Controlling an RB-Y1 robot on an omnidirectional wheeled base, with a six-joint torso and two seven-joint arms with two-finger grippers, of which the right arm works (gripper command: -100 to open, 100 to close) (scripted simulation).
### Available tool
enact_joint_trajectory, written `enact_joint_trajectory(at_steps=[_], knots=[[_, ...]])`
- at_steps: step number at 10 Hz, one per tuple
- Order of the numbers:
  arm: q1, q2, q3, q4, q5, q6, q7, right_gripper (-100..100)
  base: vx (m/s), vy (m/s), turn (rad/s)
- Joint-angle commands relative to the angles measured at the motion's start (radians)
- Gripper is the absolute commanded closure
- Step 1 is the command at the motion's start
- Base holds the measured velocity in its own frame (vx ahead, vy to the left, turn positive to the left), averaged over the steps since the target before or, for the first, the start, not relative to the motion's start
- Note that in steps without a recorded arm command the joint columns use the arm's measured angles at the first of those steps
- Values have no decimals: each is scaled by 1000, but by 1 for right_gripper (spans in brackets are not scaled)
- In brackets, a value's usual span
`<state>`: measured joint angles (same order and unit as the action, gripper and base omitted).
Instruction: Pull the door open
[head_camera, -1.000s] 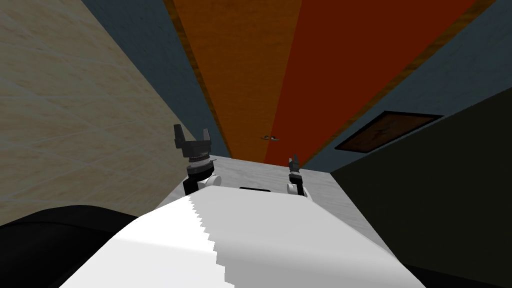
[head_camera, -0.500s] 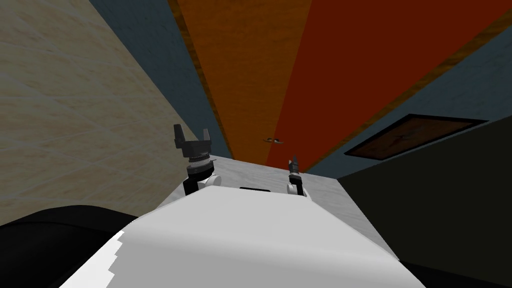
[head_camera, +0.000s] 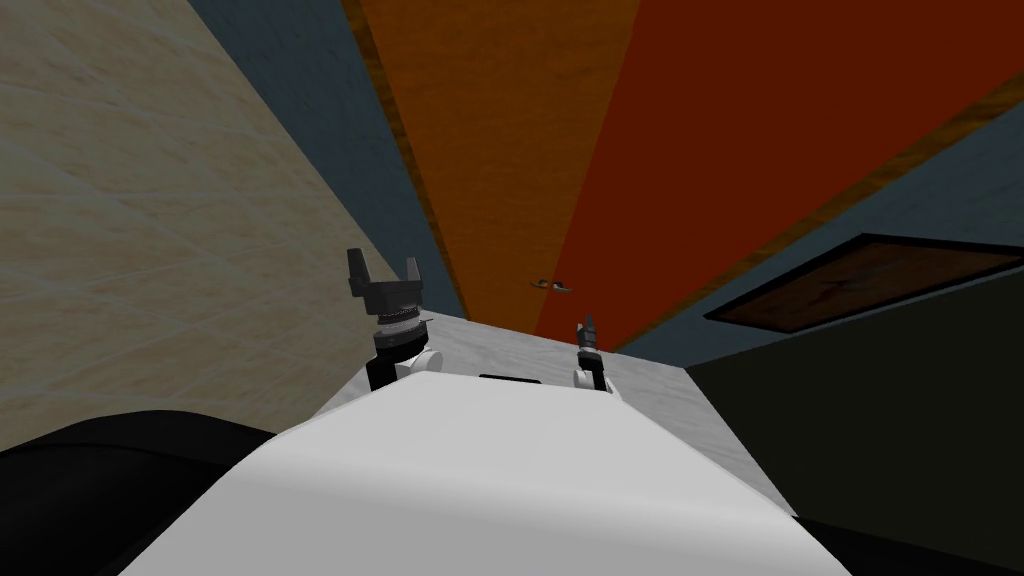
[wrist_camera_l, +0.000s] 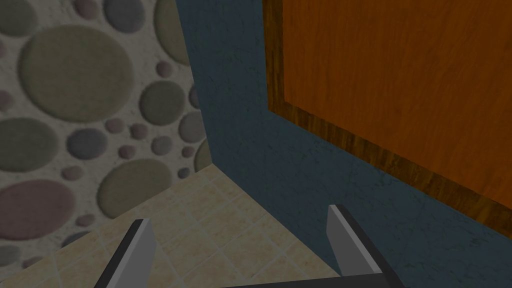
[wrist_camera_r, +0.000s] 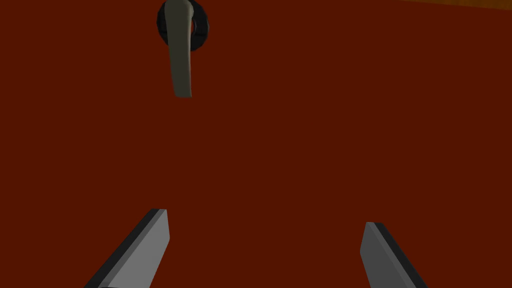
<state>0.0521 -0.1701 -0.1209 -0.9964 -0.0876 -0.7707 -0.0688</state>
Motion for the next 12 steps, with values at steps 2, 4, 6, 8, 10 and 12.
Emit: enact_joint_trajectory(at_steps=[2, 4, 6, 8, 10, 12], knots=[[-23, -4, -5, 61, -9, -5, -3, -100, 102, 11, 68], [-37, -7, -8, 101, -15, -9, -5, -100, 109, -3, 63], [-57, -11, -13, 160, -23, -14, -9, -100, 101, 4, 84], [-68, -13, -15, 192, -28, -17, -11, -100, 158, -8, 76], [-79, -15, -18, 225, -33, -20, -12, -100, 54, 13, 35], [-96, -18, -22, 274, -40, -25, -15, -100, 96, 6, 77]])
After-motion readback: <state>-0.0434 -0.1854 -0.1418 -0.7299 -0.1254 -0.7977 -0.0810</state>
